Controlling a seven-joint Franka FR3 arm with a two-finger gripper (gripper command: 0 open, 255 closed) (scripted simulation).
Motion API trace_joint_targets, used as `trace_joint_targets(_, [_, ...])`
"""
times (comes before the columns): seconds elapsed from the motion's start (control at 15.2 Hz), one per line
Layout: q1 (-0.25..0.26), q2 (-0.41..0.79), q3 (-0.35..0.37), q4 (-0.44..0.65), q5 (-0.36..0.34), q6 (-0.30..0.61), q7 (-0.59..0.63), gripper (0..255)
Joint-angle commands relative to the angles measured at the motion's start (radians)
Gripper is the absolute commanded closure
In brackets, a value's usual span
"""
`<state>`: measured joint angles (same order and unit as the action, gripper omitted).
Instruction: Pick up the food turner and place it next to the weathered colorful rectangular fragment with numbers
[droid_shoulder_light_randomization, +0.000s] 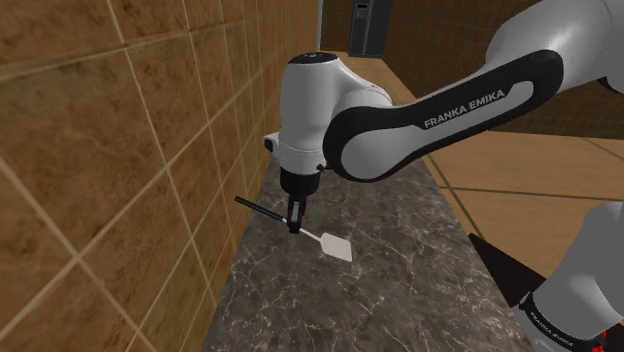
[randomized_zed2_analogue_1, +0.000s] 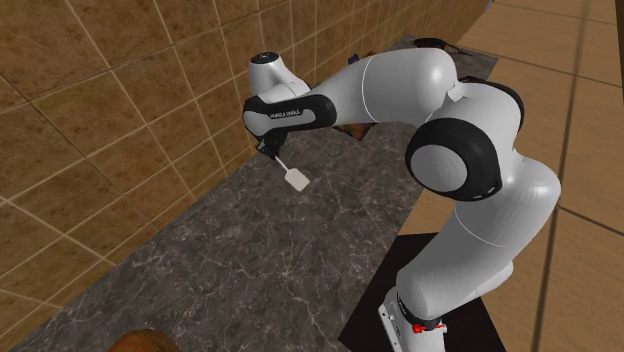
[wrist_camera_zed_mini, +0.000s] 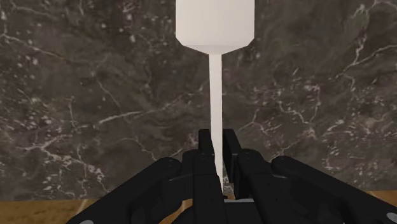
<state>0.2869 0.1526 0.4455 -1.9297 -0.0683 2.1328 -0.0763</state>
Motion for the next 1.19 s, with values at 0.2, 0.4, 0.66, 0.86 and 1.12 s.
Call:
trace_joint_targets(0.2, [-0.003,-0.025,0.002,0.04,0.014,-0.063,-0.009,255])
trace_joint_targets(0.4, [-0.004,-0.036,0.003,0.068,0.02,-0.101,-0.013,255])
trace_joint_targets(0.66, [-0.005,-0.047,0.004,0.109,0.027,-0.152,-0.018,255])
trace_joint_targets(0.86, [-0.005,-0.053,0.004,0.142,0.03,-0.191,-0.02,255])
trace_joint_targets(1.12, [-0.005,-0.059,0.005,0.19,0.033,-0.243,-0.021,255])
